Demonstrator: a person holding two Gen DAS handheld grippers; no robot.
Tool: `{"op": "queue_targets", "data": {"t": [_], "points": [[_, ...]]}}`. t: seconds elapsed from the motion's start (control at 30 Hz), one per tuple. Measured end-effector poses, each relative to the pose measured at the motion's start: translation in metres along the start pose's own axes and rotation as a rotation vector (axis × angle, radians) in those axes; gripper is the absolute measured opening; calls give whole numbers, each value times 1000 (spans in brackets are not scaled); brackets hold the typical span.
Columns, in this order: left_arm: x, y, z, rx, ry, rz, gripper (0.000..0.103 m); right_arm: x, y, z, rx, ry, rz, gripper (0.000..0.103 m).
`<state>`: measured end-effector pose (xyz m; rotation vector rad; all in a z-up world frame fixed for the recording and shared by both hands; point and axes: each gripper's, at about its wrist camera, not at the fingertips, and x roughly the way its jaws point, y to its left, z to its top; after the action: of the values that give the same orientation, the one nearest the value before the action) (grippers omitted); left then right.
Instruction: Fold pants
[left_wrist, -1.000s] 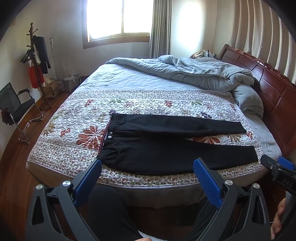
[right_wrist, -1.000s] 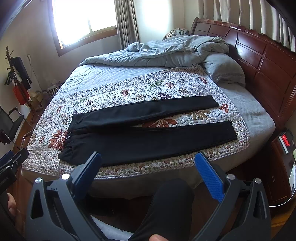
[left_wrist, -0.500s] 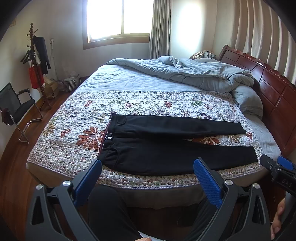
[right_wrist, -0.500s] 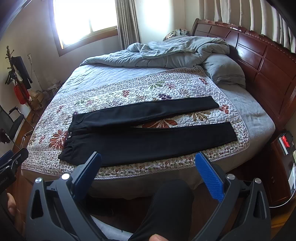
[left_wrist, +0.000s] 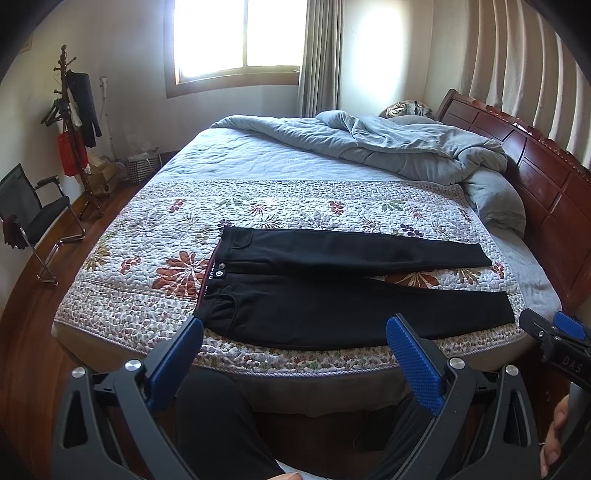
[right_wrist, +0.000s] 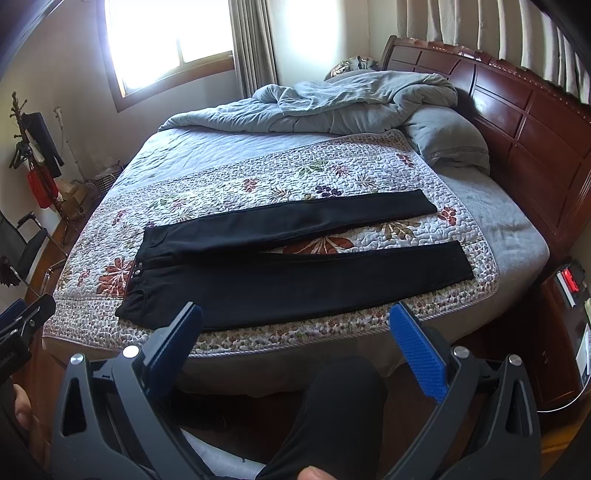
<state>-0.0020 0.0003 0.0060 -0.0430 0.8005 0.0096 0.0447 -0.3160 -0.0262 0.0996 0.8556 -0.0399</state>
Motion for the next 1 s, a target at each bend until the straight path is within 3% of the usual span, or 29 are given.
{"op": "queue_targets", "data": {"t": [1.0], "points": [[9, 3, -4, 0, 17, -8, 99, 10, -2, -4, 0, 18, -3, 101]]}}
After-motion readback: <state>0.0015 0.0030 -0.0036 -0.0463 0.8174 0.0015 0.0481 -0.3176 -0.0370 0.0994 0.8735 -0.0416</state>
